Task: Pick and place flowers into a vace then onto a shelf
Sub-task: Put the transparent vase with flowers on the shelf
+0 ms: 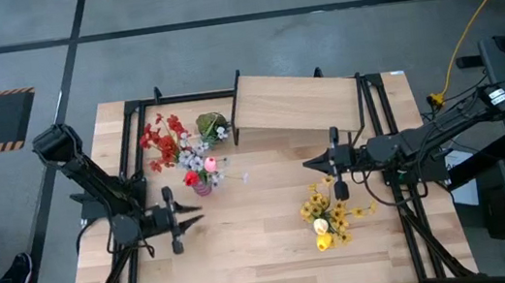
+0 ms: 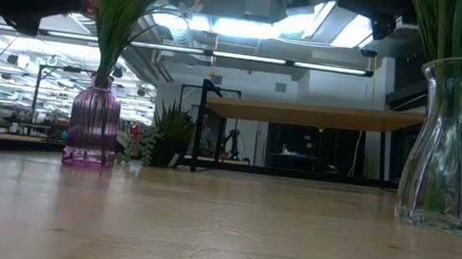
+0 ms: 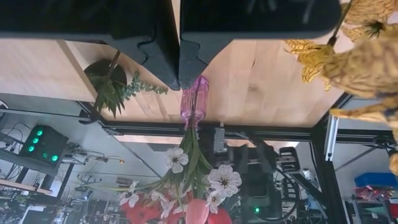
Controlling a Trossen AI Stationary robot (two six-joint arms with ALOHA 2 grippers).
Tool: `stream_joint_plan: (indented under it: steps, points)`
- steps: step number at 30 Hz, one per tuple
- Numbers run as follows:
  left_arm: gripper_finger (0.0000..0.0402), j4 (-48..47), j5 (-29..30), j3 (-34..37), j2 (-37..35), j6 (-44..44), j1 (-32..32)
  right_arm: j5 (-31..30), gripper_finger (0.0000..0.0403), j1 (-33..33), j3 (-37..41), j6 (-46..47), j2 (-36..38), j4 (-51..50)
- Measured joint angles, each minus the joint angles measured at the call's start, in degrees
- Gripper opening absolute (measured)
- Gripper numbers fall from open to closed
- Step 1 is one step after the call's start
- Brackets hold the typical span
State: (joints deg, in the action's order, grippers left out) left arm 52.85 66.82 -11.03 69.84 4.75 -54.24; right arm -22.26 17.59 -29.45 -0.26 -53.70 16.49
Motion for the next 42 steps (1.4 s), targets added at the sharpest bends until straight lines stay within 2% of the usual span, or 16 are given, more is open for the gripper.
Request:
stream_joint_plan:
  steps: [3,6,12,16,20,25,29,34,42]
  points:
    - [0.0043,-2.19,-4.88,-0.02,0.00,3.62,0.00,0.00,0.0000,0.00,-0.03,-0.17,0.78,-1.22]
    - [0.0008,-4.01,-7.49,-0.02,0.00,6.67,0.00,0.00,0.0000,-0.01,-1.82,-1.21,2.66,-8.33]
    - [0.0002,-4.23,-7.93,-0.02,0.00,8.19,0.13,1.50,0.0000,0.24,-9.34,7.09,5.77,-33.54]
    - [0.0002,-4.21,-7.90,-0.02,0.00,8.16,1.50,6.32,0.0000,2.50,-9.03,11.50,6.41,-40.07]
    - [0.0003,-4.23,-7.97,-0.02,0.00,8.10,3.05,6.73,0.0000,7.18,-6.06,13.22,7.51,-39.75]
    - [0.0002,-4.23,-7.97,-0.02,0.00,8.03,4.17,-0.18,0.0000,13.52,-1.33,20.28,12.59,-40.64]
    - [0.0002,-4.20,-7.56,-0.02,0.00,8.00,4.20,-0.99,0.0000,18.79,5.20,23.69,15.27,-33.01]
    - [0.0003,-4.20,-5.89,-0.02,0.00,8.05,4.22,-3.27,0.0000,23.95,12.27,24.31,14.66,-22.96]
    - [0.0003,-4.21,-5.96,-0.02,0.00,9.55,4.20,-5.91,0.0000,28.65,14.69,24.98,10.32,-14.52]
